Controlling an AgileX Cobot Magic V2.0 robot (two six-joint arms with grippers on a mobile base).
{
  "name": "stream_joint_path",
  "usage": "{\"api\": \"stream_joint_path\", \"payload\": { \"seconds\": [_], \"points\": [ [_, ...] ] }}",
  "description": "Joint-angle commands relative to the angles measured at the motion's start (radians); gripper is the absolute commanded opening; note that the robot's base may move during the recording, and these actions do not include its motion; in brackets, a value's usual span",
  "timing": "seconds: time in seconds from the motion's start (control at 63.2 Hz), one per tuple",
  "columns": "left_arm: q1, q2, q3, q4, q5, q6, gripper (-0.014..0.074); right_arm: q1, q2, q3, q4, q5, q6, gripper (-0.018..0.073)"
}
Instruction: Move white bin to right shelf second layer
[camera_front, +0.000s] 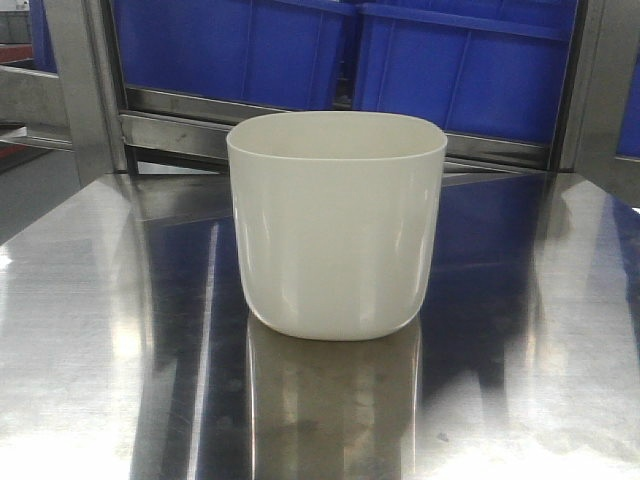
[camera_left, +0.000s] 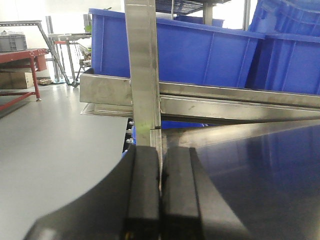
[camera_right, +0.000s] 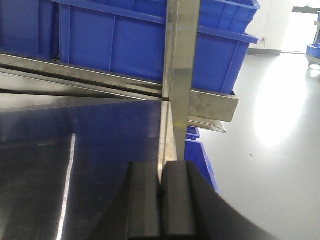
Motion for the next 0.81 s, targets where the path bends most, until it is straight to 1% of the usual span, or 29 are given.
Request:
{"api": "stream_joint_path", "payload": {
  "seconds": [0.0,0.095,0.174,0.253,0.332,0.427,0.506,0.585,0.664,0.712,0.791],
  "points": [
    [-0.003,-0.013,0.033,-0.005,-0.087,-0.007,0.0085,-0.001,-0.020,-0.016,-0.014,-0.102,-0.011,0.0056],
    [-0.003,-0.013,0.033,-0.005,-0.087,-0.007,0.0085,-0.001,-0.014,-0.016,-0.014,-0.123,-0.011,0.0056],
    [-0.003,-0.013,0.033,-0.005,-0.087,-0.007,0.0085,-0.001,0.035,-0.016,-0.004,-0.156,0.003,0.0056],
    [-0.003,-0.013,0.033,-0.005,-0.087,-0.007,0.0085,-0.001,0.147,-0.026,0.008,-0.180,0.043,0.0056],
    [-0.003,-0.013,0.033,-0.005,-0.087,-0.007,0.0085,-0.002,0.283,-0.066,0.008,-0.180,0.050,0.0056],
    [-0.003,-0.013,0.033,-0.005,-0.087,-0.007,0.0085,-0.002,0.464,-0.163,0.008,-0.193,0.051,0.0056],
    [-0.003,-0.013,0.033,-0.005,-0.087,-0.007,0.0085,0.000,0.613,-0.294,0.008,-0.187,0.051,0.0056],
    [-0.003,-0.013,0.033,-0.005,-0.087,-0.007,0.0085,0.004,0.711,-0.417,0.015,-0.178,0.059,0.0056],
    [-0.003,-0.013,0.033,-0.005,-0.087,-0.007,0.0085,0.020,0.806,-0.561,0.033,-0.107,0.095,0.0056],
    [-0.003,-0.013,0.033,-0.005,-0.087,-0.007,0.0085,0.036,0.854,-0.637,0.052,-0.027,0.119,0.0056],
    [-0.003,-0.013,0.033,-0.005,-0.087,-0.007,0.0085,0.081,0.933,-0.803,0.099,0.153,0.135,0.0056]
  ]
}}
